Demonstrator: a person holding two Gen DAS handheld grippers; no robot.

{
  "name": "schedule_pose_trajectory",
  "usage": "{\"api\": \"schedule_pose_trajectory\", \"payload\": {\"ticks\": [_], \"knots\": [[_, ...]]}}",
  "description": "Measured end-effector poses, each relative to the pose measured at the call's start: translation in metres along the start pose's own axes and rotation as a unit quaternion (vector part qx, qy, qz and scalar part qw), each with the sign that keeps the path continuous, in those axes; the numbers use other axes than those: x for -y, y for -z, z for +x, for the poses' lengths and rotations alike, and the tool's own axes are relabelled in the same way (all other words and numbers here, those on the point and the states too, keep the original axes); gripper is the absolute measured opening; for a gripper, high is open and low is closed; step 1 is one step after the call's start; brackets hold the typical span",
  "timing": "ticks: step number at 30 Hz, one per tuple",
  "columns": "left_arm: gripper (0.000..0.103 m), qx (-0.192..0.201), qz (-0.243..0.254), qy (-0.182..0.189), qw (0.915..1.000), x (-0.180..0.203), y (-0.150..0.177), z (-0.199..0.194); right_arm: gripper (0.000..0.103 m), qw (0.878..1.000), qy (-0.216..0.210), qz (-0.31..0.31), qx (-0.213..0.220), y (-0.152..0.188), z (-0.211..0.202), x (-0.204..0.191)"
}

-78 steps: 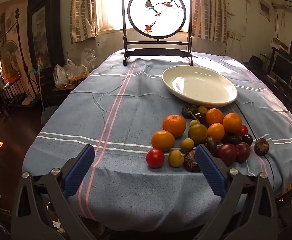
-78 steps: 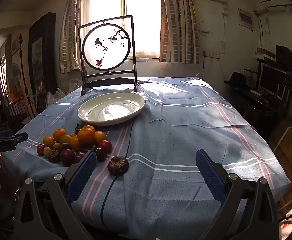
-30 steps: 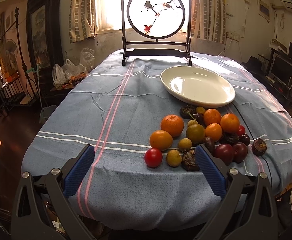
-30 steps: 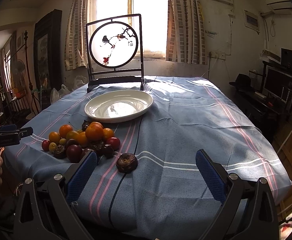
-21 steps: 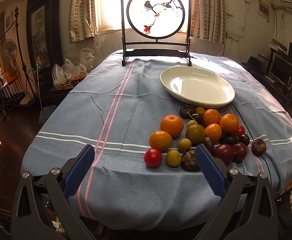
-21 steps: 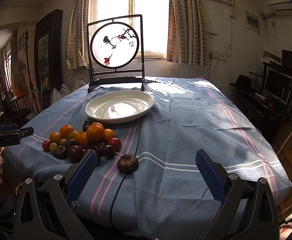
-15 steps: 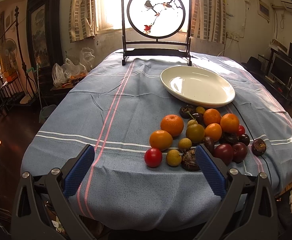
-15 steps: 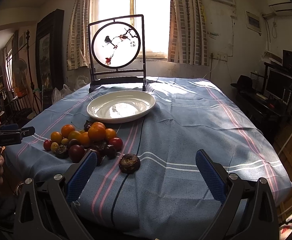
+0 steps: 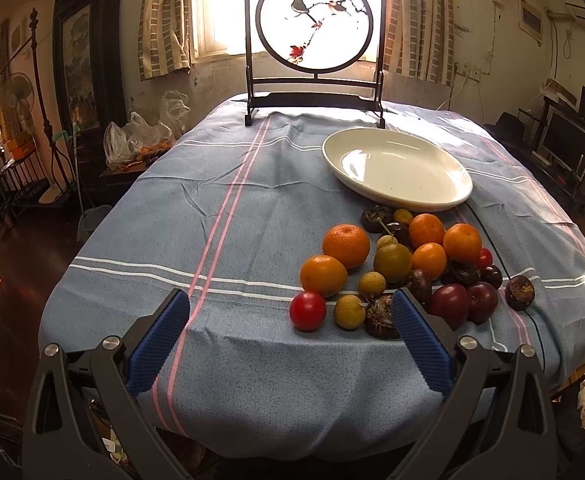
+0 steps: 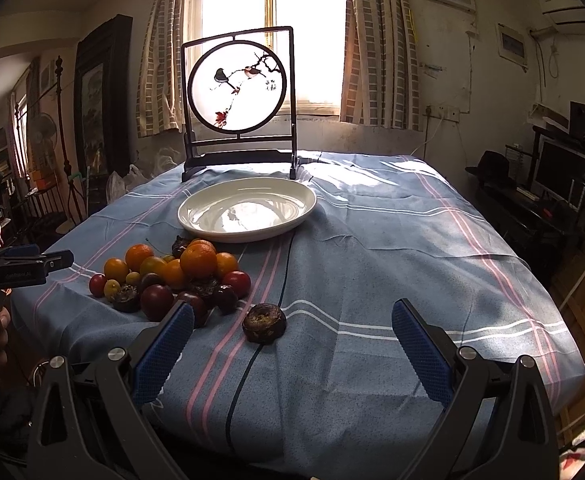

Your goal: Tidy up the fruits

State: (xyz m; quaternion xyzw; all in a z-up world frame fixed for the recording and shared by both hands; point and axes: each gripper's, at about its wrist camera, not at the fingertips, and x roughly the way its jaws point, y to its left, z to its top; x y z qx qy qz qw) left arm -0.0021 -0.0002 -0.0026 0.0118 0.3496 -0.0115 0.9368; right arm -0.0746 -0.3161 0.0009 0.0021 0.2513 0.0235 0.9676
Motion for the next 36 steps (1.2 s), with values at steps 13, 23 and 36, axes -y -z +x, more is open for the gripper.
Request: {"api": "schedule_pose_trajectory", "payload": {"ticks": [13,23,36], "knots": [[0.099,-0.002,-0.003,0.001,1.0000,-0.002,0.002,0.001,0.099,1.000,-0.003,0.000,-0.002,0.003,0.002,-0.003],[0.099,-0.002,-0.004,0.001,1.0000,-0.003,0.003,0.001,0.099,1.000,-0.012,0.005,-0.013,0.006,0.008,-0.002],[0.099,-0.046,0.026,0.004,0.9986,-0.015,0.018,0.036,0.053,0.993,-0.048,-0.048,-0.098,0.008,0.079,-0.020]]}}
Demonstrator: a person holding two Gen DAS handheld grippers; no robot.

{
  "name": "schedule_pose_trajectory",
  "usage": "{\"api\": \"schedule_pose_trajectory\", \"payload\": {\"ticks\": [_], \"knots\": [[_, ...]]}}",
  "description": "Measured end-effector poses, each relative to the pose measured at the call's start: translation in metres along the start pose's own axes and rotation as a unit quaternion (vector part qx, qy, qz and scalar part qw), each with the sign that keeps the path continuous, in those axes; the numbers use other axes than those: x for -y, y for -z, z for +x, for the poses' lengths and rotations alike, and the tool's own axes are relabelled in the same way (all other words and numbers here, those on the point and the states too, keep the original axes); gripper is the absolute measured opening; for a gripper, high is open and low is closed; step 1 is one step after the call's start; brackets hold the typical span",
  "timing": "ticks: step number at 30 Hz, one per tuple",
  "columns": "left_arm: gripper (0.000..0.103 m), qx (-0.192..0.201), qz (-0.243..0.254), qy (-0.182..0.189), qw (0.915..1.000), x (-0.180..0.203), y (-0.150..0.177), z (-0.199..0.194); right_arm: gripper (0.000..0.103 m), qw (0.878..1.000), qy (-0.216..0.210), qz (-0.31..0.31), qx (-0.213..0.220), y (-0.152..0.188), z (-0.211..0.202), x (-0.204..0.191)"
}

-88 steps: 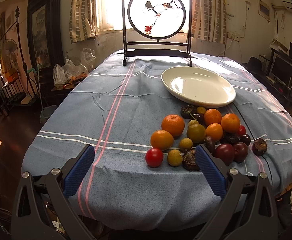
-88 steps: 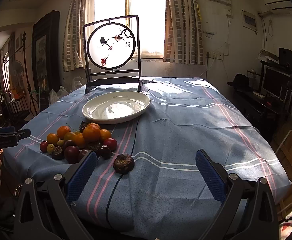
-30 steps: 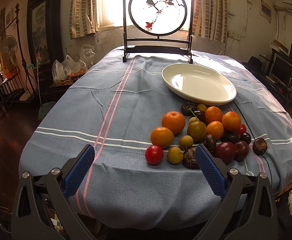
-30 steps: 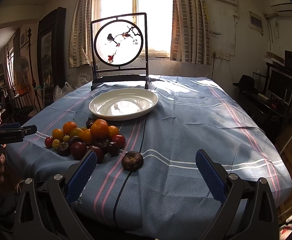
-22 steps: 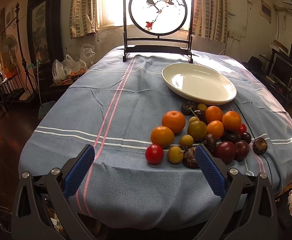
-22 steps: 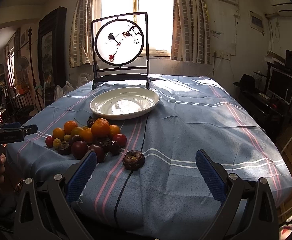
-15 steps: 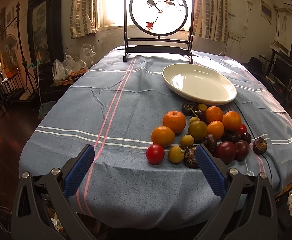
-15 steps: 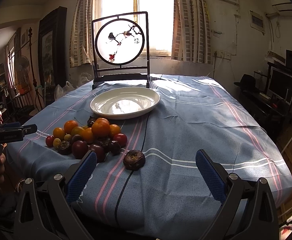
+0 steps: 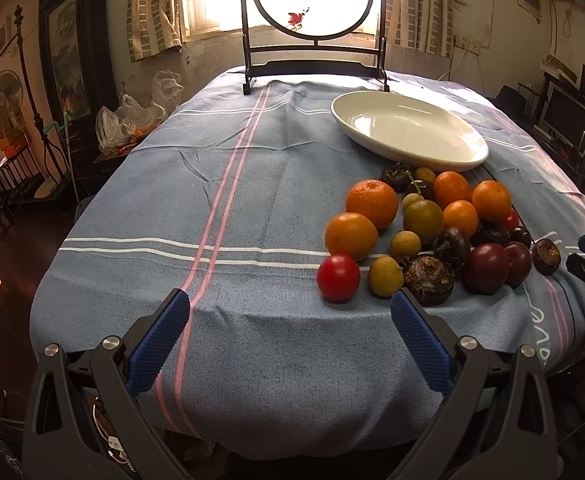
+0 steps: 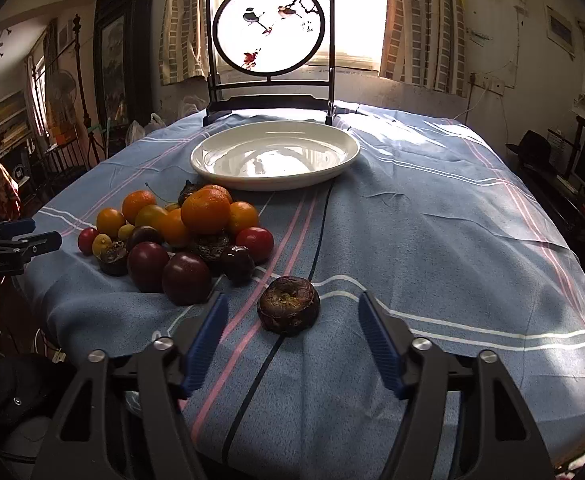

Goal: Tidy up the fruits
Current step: 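Grasp the dark brown round fruit with the right tool while the left tool grasps a red cherry tomato, then carry the brown fruit with the right tool onto the white plate while the left tool releases the tomato there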

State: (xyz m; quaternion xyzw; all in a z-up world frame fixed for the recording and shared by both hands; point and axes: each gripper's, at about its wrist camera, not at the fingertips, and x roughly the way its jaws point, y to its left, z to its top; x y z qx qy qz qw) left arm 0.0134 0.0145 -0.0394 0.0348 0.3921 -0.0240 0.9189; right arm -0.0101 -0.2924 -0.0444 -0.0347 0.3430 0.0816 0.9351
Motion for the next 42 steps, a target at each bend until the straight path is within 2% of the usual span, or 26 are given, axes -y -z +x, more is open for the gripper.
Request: {"api": "schedule_pose_trajectory", "payload": {"ticks": [7,9,14,17,19,20,21,23,28,30,33,38,42], "knots": [[0.099,-0.010,0.032,-0.010,0.9994,0.008,-0.001,0.019,0.053,0.999,0.005,-0.024,-0.029,-0.009,0.035,-0.010],[0.099,-0.015,0.042,-0.012,0.9990,0.008,-0.004,0.026,0.040,0.999,0.010,-0.026,-0.033,-0.008,0.039,-0.010],[0.099,-0.020,0.056,0.005,0.9982,0.001,-0.014,0.035,0.040,0.999,0.006,-0.021,-0.031,-0.008,0.041,-0.007],[0.098,-0.019,0.090,0.017,0.9956,0.005,-0.013,0.038,0.040,0.999,0.001,-0.014,-0.030,-0.007,0.041,-0.004],[0.091,-0.020,0.101,0.028,0.9943,0.006,-0.010,0.039,0.040,1.000,-0.005,-0.006,-0.030,-0.006,0.040,-0.003],[0.080,-0.023,0.103,0.041,0.9936,0.005,-0.009,0.040,0.040,0.999,-0.007,-0.003,-0.031,-0.006,0.040,-0.002],[0.064,-0.030,0.106,0.051,0.9926,0.004,-0.009,0.041,0.040,0.999,-0.009,-0.002,-0.032,-0.006,0.040,-0.001],[0.055,-0.033,0.106,0.071,0.9913,0.003,-0.008,0.045,0.040,0.999,-0.011,-0.001,-0.032,-0.006,0.040,-0.001],[0.043,-0.025,0.112,0.081,0.9900,0.008,-0.004,0.043,0.040,0.999,-0.013,0.003,-0.031,-0.005,0.039,-0.002],[0.028,-0.025,0.117,0.096,0.9882,0.012,-0.002,0.041,0.040,0.999,-0.015,0.004,-0.030,-0.005,0.039,-0.002],[0.028,-0.017,0.122,0.091,0.9882,0.017,0.000,0.040,0.040,0.999,-0.019,0.009,-0.028,-0.004,0.039,-0.001],[0.028,-0.024,0.096,0.103,0.9897,0.009,-0.003,0.039,0.040,0.999,-0.031,0.018,-0.022,-0.003,0.034,0.001],[0.028,-0.005,0.099,0.105,0.9896,0.011,-0.005,0.026,0.040,0.999,-0.037,0.020,-0.003,-0.006,0.024,0.003]]}}
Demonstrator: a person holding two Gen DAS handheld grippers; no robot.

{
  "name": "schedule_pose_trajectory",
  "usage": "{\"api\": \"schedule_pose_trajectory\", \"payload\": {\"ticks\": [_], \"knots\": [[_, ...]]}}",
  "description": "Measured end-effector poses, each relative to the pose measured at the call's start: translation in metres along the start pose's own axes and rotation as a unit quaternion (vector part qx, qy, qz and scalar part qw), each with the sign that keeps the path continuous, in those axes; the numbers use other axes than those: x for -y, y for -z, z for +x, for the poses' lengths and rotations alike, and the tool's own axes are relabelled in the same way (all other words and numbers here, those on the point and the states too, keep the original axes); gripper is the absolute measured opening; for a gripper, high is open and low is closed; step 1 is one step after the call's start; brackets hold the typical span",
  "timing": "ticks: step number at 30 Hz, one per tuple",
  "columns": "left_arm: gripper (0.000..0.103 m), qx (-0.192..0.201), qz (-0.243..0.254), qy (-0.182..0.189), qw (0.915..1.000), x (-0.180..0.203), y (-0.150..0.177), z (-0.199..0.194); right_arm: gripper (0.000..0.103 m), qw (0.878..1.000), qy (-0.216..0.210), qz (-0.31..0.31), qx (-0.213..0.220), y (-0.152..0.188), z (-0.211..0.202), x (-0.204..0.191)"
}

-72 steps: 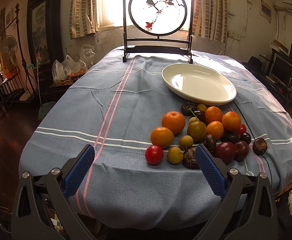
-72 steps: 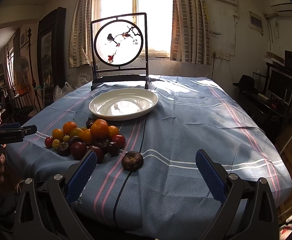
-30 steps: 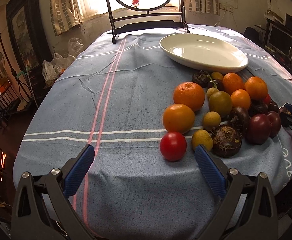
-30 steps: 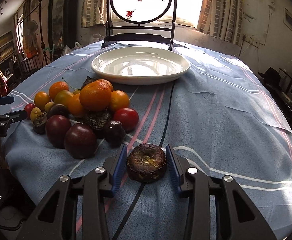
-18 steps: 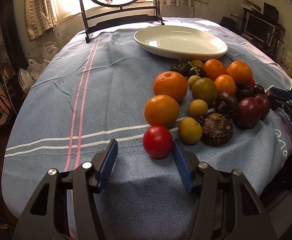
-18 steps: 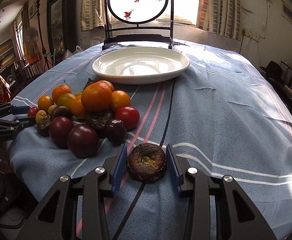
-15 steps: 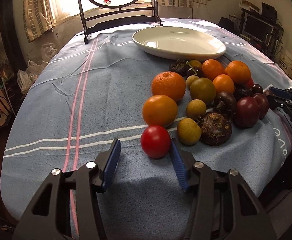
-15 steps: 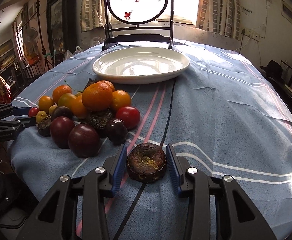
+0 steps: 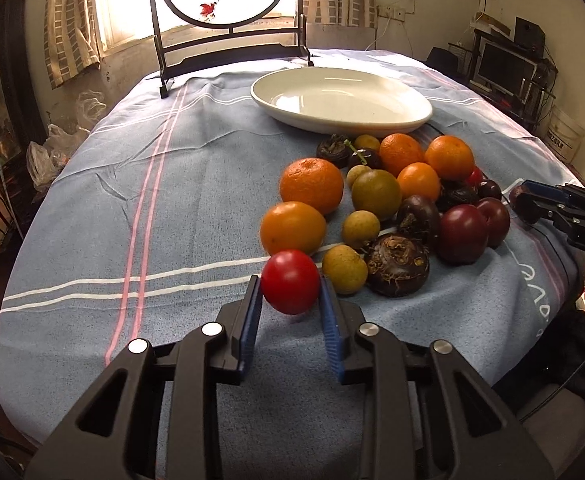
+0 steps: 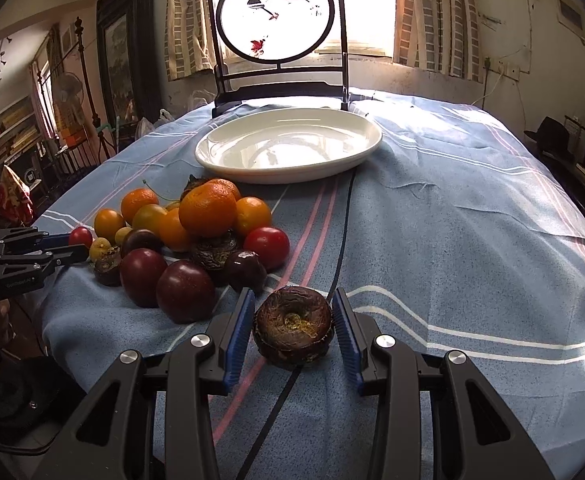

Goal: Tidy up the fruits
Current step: 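Carry the brown fruit with the right tool onto the white plate while the left tool releases the tomato there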

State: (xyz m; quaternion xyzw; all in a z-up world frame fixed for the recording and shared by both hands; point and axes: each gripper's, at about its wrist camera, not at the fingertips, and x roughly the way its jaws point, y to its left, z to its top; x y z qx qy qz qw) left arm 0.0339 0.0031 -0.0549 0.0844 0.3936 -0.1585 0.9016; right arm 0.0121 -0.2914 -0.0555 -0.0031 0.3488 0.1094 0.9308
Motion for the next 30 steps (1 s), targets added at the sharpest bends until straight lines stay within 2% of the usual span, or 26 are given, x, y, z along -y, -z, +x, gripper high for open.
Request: {"api": "schedule_pose_trajectory", "payload": {"ticks": [9,12,16,21,26,28,29,30], "knots": [[0.028,0.041,-0.007,0.016,0.9990,0.006,-0.022,-0.016,0.040,1.000,-0.017,0.006,0.025,-0.019,-0.015,0.007],[0.028,0.043,-0.011,0.035,0.9984,0.007,-0.045,-0.008,0.040,0.999,-0.023,0.003,0.033,-0.040,-0.016,0.013],[0.028,0.038,-0.004,0.052,0.9980,0.015,-0.087,0.017,0.040,0.999,-0.037,0.010,0.038,-0.087,-0.006,0.024],[0.028,0.015,0.001,0.061,0.9980,0.024,-0.146,0.067,0.040,0.998,-0.057,0.019,0.006,-0.145,0.052,0.032],[0.030,-0.041,-0.012,0.055,0.9976,0.023,-0.190,0.132,0.041,0.997,-0.062,0.027,-0.038,-0.174,0.128,0.035],[0.042,-0.058,-0.019,0.049,0.9970,0.019,-0.203,0.150,0.046,0.999,-0.040,0.013,-0.027,-0.182,0.142,0.034],[0.047,-0.058,-0.027,0.047,0.9968,0.016,-0.208,0.153,0.062,0.999,-0.030,0.014,-0.016,-0.186,0.143,0.035],[0.047,-0.054,-0.036,0.048,0.9967,0.011,-0.213,0.151,0.066,0.999,-0.025,0.019,-0.002,-0.188,0.139,0.035]]}}
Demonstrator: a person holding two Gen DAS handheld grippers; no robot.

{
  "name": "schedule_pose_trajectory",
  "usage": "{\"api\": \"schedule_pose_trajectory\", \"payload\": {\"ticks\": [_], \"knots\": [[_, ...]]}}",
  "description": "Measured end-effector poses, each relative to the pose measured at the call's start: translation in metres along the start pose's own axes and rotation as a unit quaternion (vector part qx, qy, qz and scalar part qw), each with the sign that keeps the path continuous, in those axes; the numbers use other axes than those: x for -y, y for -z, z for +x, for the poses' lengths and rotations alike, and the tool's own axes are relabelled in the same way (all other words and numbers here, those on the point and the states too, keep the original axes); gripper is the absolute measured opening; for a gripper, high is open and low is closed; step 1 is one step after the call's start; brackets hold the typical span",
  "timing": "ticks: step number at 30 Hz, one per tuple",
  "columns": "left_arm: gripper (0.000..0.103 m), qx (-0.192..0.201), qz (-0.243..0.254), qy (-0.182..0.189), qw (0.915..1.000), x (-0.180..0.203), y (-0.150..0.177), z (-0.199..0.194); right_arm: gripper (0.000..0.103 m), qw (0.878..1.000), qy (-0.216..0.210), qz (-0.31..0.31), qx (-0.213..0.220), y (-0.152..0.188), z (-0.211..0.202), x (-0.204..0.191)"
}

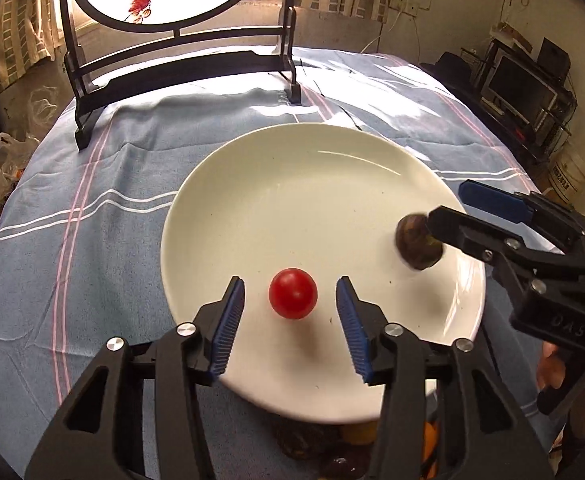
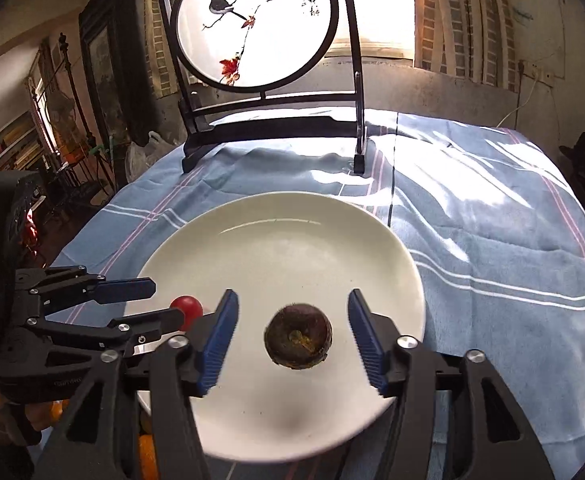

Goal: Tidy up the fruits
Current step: 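Carry the brown fruit with the right tool onto the white plate while the left tool releases the tomato there, then grasp a mandarin with the left tool while the right tool grasps a dark red plum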

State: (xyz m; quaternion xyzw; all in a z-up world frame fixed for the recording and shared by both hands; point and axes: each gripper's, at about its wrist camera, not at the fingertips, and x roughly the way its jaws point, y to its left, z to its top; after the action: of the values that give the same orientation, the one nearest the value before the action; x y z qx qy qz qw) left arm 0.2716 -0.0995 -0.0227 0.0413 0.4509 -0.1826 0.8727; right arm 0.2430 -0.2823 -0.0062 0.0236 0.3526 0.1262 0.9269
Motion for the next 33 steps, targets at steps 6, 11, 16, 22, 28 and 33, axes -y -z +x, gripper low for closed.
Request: {"api": "schedule_pose_trajectory", "payload": {"ticks": [6,11,16,22,28,33], "knots": [[0.067,0.063,0.013,-0.022,0.9977,-0.009,0.030,-0.065,0.066,1.000,-0.006,-0.006,0.020,0.020,-0.048,-0.008],[0.067,0.069,0.060,-0.029,0.9954,-0.005,0.102,-0.108,0.066,1.000,-0.002,-0.019,0.024,0.071,-0.096,-0.014],[0.067,0.052,0.071,-0.039,0.9953,-0.014,0.163,-0.126,0.066,0.999,-0.006,-0.005,0.035,0.119,-0.128,-0.016],[0.046,0.013,0.032,-0.022,0.9991,-0.036,0.185,-0.109,0.066,0.999,-0.017,0.021,0.030,0.147,-0.135,-0.018],[0.044,0.024,0.011,-0.004,0.9997,-0.031,0.181,-0.094,0.066,1.000,-0.013,0.000,0.021,0.154,-0.137,-0.032],[0.035,0.032,-0.017,0.037,0.9987,-0.037,0.185,-0.093,0.066,1.000,-0.008,-0.019,0.015,0.159,-0.142,-0.038]]}}
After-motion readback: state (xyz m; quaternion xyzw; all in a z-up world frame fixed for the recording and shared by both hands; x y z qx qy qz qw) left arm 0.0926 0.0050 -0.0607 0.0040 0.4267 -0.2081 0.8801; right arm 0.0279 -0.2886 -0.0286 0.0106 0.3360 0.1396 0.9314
